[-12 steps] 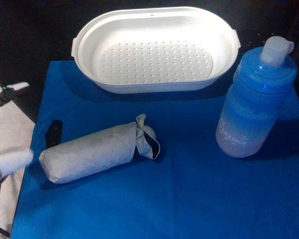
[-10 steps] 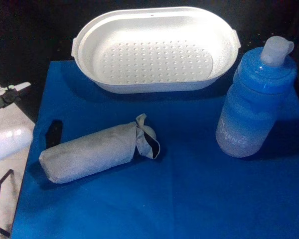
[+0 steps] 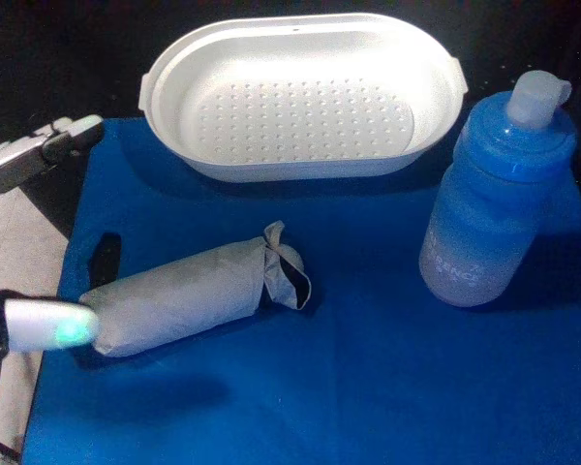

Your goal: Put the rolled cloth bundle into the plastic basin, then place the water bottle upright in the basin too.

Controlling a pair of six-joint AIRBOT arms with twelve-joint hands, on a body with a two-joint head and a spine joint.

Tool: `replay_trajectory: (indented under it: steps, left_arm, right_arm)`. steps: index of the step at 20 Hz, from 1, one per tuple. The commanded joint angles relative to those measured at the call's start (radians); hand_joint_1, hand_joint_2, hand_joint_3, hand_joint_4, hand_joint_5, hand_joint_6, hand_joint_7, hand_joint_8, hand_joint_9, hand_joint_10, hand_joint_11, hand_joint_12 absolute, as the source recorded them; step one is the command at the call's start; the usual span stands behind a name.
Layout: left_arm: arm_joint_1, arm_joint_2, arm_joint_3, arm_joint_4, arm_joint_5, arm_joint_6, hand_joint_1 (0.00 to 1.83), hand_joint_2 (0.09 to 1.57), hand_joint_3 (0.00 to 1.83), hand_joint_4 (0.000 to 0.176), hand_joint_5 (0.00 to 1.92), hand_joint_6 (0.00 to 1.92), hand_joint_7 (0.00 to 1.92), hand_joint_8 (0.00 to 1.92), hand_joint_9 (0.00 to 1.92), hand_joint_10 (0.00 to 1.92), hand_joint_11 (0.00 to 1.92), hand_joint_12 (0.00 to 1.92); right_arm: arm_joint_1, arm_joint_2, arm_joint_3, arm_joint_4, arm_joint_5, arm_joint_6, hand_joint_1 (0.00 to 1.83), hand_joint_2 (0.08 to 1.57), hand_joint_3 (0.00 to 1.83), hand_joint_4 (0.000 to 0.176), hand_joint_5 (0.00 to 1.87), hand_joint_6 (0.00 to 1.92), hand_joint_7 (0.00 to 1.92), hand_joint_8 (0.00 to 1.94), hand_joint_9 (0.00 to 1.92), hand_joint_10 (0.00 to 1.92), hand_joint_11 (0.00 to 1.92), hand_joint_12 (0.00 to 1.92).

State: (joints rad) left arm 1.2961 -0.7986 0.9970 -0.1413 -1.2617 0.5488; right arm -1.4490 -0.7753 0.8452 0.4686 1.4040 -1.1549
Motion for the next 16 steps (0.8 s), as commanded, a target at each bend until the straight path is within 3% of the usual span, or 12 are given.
replay_trajectory:
  steps: [1, 6, 8, 10, 13, 15, 16]
  left_arm:
    - [-0.028, 0.006, 0.004, 0.018, -0.063, -0.008, 0.77, 0.69, 0.0, 0.176, 0.1, 0.0, 0.01, 0.0, 0.0, 0.0, 0.18, 0.12]
    - [-0.18, -0.013, 0.058, 0.161, 0.183, 0.008, 0.7, 0.72, 0.01, 0.176, 0.15, 0.01, 0.04, 0.01, 0.0, 0.0, 0.03, 0.06]
    - [-0.246, -0.042, 0.085, 0.232, 0.298, 0.008, 0.69, 0.72, 0.01, 0.176, 0.09, 0.0, 0.02, 0.0, 0.07, 0.02, 0.17, 0.12]
    - [-0.298, -0.095, 0.133, 0.286, 0.422, 0.008, 0.74, 0.76, 0.01, 0.176, 0.02, 0.0, 0.04, 0.01, 0.1, 0.02, 0.17, 0.12]
    - [-0.334, -0.131, 0.162, 0.339, 0.517, 0.008, 0.73, 0.81, 0.01, 0.176, 0.03, 0.0, 0.07, 0.01, 0.13, 0.01, 0.19, 0.15]
    - [-0.362, -0.15, 0.174, 0.386, 0.572, 0.008, 0.71, 0.85, 0.0, 0.176, 0.02, 0.0, 0.08, 0.0, 0.16, 0.0, 0.12, 0.43]
    - [-0.371, -0.157, 0.177, 0.409, 0.594, 0.009, 0.72, 0.85, 0.0, 0.176, 0.04, 0.0, 0.11, 0.0, 0.18, 0.0, 0.0, 0.84]
  right_arm:
    - [0.018, 0.002, 0.008, 0.003, 0.12, 0.009, 0.06, 1.34, 0.0, 0.0, 0.44, 0.0, 0.37, 0.0, 0.29, 0.02, 0.0, 0.82]
    - [0.027, 0.002, 0.013, 0.001, 0.119, 0.009, 0.06, 1.34, 0.0, 0.0, 0.44, 0.0, 0.37, 0.0, 0.3, 0.01, 0.0, 0.82]
    - [0.029, 0.005, 0.013, 0.001, 0.119, 0.009, 0.06, 1.35, 0.0, 0.0, 0.44, 0.0, 0.37, 0.0, 0.3, 0.01, 0.0, 0.82]
    - [0.031, 0.01, 0.013, 0.001, 0.119, 0.009, 0.06, 1.35, 0.0, 0.0, 0.44, 0.0, 0.37, 0.0, 0.3, 0.01, 0.0, 0.82]
    - [0.032, 0.011, 0.013, 0.001, 0.119, 0.009, 0.06, 1.35, 0.0, 0.0, 0.44, 0.0, 0.37, 0.0, 0.3, 0.01, 0.0, 0.82]
    - [0.034, 0.012, 0.013, 0.001, 0.119, 0.009, 0.06, 1.35, 0.0, 0.0, 0.44, 0.0, 0.37, 0.0, 0.3, 0.01, 0.0, 0.82]
    - [0.036, 0.012, 0.013, 0.0, 0.119, 0.009, 0.06, 1.35, 0.0, 0.0, 0.44, 0.0, 0.37, 0.0, 0.3, 0.01, 0.0, 0.82]
